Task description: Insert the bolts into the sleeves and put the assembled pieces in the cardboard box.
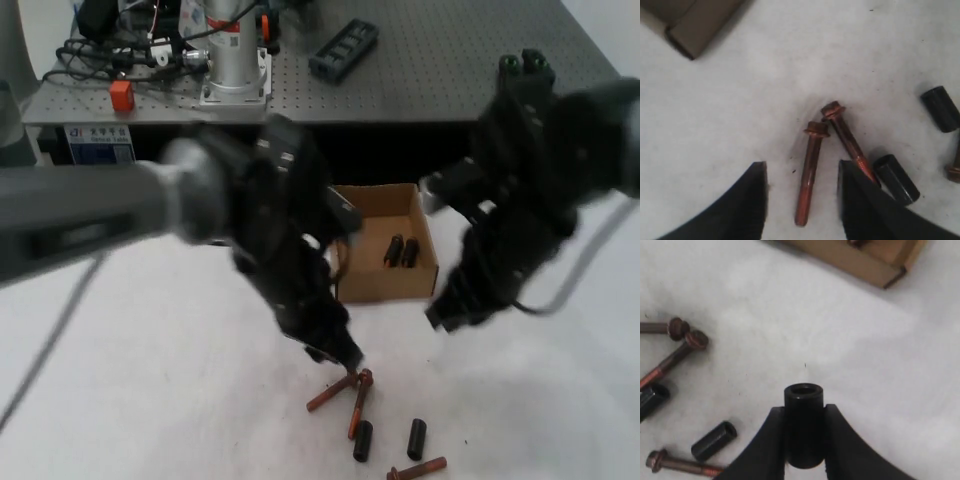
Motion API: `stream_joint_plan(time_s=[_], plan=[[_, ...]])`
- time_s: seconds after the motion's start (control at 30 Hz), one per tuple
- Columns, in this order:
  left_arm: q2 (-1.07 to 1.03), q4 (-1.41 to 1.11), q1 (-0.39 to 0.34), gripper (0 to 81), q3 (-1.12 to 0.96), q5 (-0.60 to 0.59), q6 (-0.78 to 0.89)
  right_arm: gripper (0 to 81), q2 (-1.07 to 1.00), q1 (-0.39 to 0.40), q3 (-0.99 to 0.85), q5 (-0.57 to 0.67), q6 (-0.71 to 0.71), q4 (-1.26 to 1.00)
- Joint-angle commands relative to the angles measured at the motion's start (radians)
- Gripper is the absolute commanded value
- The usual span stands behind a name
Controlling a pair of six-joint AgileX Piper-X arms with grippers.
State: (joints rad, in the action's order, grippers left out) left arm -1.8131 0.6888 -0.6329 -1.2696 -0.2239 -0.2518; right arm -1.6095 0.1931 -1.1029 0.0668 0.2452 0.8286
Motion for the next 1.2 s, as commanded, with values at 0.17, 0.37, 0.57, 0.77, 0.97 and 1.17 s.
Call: stream_joint_plan(time_s=[0.17,0.37,0.57,0.77,0.97,1.17], plan=[[-0.182,0.138,-0.038,32.7,-0.182,0.047,-0.135,1.8,0.237,-0.064,0.27,0.026,-0.059,-0.032],[-0.221,0.147,-0.038,32.7,-0.185,0.063,-0.183,1.8,0.279,-0.074,0.311,0.026,-0.059,-0.032],[-0.256,0.14,-0.038,26.7,-0.185,0.063,-0.2,1.8,0.279,-0.074,0.311,0.026,-0.059,-0.034],[-0.27,0.116,-0.043,10.8,-0.185,0.062,-0.199,1.8,0.279,-0.074,0.311,0.026,-0.059,-0.034],[-0.227,0.1,-0.043,0.6,-0.185,0.054,-0.105,1.8,0.288,-0.074,0.316,0.075,-0.059,-0.048],[-0.079,0.011,0.01,0.6,-0.149,-0.061,0.104,1.9,0.366,-0.067,0.424,0.357,-0.176,-0.209]])
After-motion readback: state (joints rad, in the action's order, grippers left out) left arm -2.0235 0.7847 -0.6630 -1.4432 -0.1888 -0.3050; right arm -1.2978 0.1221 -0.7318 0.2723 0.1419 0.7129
